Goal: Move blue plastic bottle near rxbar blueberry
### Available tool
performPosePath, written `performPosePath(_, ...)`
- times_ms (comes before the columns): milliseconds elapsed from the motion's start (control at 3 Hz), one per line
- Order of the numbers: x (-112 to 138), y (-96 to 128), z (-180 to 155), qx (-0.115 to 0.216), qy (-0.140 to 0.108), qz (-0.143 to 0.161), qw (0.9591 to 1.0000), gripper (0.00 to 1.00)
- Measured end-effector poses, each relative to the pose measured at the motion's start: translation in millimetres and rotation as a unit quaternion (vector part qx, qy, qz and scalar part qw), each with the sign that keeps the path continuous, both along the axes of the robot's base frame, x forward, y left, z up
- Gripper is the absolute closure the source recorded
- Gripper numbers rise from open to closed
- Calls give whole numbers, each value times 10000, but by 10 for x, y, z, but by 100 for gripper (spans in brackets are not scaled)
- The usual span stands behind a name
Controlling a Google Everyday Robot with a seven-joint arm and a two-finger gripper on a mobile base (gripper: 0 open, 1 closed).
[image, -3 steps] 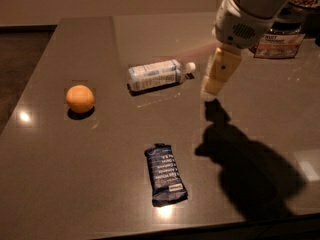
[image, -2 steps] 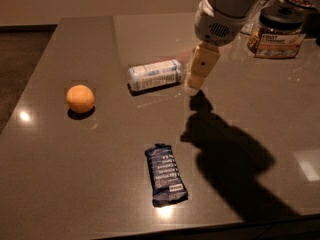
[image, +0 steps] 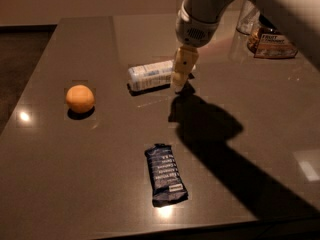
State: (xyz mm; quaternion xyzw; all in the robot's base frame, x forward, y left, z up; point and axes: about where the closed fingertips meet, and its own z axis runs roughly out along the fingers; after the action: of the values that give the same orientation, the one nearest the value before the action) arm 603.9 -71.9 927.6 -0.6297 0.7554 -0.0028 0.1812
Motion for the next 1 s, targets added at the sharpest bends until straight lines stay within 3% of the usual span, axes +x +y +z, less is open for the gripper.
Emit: performPosePath(1000,435,209,-502,-81,560,768,9954,0)
